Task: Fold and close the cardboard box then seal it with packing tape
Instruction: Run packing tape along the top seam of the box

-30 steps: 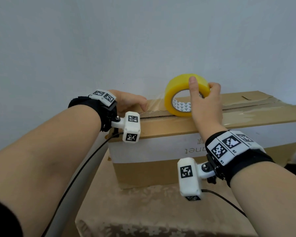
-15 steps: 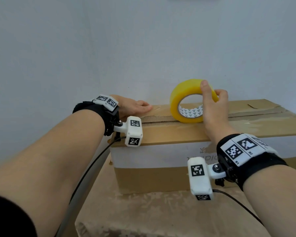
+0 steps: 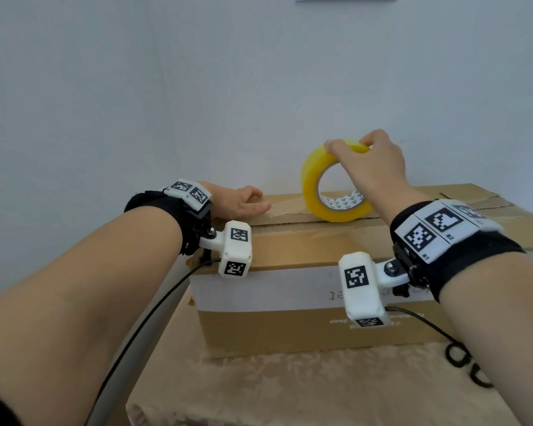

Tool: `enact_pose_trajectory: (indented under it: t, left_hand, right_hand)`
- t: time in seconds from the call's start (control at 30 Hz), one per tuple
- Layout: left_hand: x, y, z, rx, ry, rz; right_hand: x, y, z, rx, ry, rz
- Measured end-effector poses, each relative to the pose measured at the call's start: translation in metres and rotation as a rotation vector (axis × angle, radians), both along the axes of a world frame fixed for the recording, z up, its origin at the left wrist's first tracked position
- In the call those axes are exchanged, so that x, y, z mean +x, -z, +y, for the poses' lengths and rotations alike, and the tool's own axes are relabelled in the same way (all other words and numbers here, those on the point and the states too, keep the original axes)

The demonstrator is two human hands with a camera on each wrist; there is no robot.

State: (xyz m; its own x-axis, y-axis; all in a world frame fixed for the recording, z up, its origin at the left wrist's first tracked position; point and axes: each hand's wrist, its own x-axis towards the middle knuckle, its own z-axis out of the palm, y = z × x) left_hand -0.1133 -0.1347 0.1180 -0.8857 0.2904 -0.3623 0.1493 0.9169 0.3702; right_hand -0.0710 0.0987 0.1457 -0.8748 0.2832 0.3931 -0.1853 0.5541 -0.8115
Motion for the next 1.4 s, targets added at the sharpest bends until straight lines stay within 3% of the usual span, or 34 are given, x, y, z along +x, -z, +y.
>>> enact_pose_trajectory:
  t: [0.2, 0.5, 0.63, 0.83, 0.93, 1.03, 1.23, 1.4]
  left_hand:
    - [-0.003, -0.004, 0.001, -0.118, -0.019, -0.008]
    - [-0.005, 0.002, 0.01, -0.276, 0.012, 0.146]
    - [-0.006, 0.004, 0.018, -0.464, 0.056, 0.239]
    - [-0.003, 0.0, 0.043, -0.783, 0.107, 0.295]
    - [0.007, 0.012, 0.05, -0.718, 0.041, 0.355]
    - [0.028, 0.021, 0.041, -0.565, -0.09, 0.271]
    - [0.07, 0.019, 0.013, -0.401, -0.139, 0.197]
    - [0.076, 0.021, 0.072, -0.339, -0.039, 0.194]
  right_hand:
    - [0.0, -0.005, -0.002, 0.169, -0.016, -0.004]
    - [-0.001, 0.002, -0.009, 0.435, 0.045, -0.002]
    - [-0.002, 0.012, -0.007, 0.425, 0.029, 0.015]
    - [0.004, 0.033, 0.0, 0.223, -0.002, 0.052]
    - [0.008, 0.038, -0.002, 0.193, 0.007, 0.064]
    - [0.008, 0.035, -0.003, 0.17, 0.004, 0.052]
    - [0.012, 0.033, -0.001, 0.182, -0.033, 0.035]
    - [0.018, 0.029, 0.007, 0.157, -0.104, -0.023]
